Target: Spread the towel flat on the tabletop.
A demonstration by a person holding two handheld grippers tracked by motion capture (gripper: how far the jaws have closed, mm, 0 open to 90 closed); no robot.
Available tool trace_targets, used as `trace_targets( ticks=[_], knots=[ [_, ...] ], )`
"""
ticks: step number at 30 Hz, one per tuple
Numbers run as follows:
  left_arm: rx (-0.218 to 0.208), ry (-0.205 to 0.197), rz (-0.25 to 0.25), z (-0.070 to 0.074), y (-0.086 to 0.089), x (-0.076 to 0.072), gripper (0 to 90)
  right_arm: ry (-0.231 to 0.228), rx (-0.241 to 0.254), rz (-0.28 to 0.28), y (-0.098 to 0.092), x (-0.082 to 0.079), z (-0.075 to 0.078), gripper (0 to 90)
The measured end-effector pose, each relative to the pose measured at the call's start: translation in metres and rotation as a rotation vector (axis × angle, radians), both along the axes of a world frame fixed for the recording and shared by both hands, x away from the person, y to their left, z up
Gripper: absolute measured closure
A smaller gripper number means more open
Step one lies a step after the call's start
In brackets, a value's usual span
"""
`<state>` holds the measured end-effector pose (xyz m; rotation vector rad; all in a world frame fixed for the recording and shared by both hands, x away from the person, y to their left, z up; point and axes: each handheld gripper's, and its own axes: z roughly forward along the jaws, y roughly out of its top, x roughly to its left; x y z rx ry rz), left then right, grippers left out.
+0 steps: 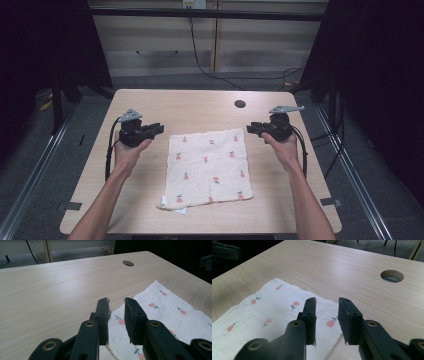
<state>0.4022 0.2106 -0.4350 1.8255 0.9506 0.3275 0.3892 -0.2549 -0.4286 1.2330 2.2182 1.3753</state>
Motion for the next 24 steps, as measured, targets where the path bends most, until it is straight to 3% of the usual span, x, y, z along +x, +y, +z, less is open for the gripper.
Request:
trace_targets(
  ticks=[7, 11, 14, 16, 21, 24],
  knots=[
    [0.01, -0.011, -0.04, 0.009, 0.003, -0.013, 69.4, 0.01, -0.026, 0.05, 0.007, -0.016, 0.009, 56.8],
    [0.015, -0.011, -0.077, 0.009, 0.005, -0.024, 68.3, 0.003, -0.005, 0.072, 0.008, -0.027, 0.01, 57.1],
    [0.009, -0.003, -0.087, 0.009, 0.005, -0.03, 66.9, 0.002, -0.014, 0.09, 0.011, -0.037, 0.009, 59.1],
    [0.025, -0.012, -0.122, 0.008, 0.007, -0.04, 65.2, 0.005, -0.021, 0.105, 0.012, -0.044, 0.006, 59.2],
    [0.045, 0.022, -0.142, -0.001, 0.008, -0.051, 60.8, 0.034, -0.029, 0.138, 0.016, -0.059, -0.007, 59.1],
    [0.073, 0.066, -0.168, -0.014, 0.007, -0.062, 58.4, 0.057, -0.053, 0.155, 0.02, -0.066, -0.016, 59.6]
  ],
)
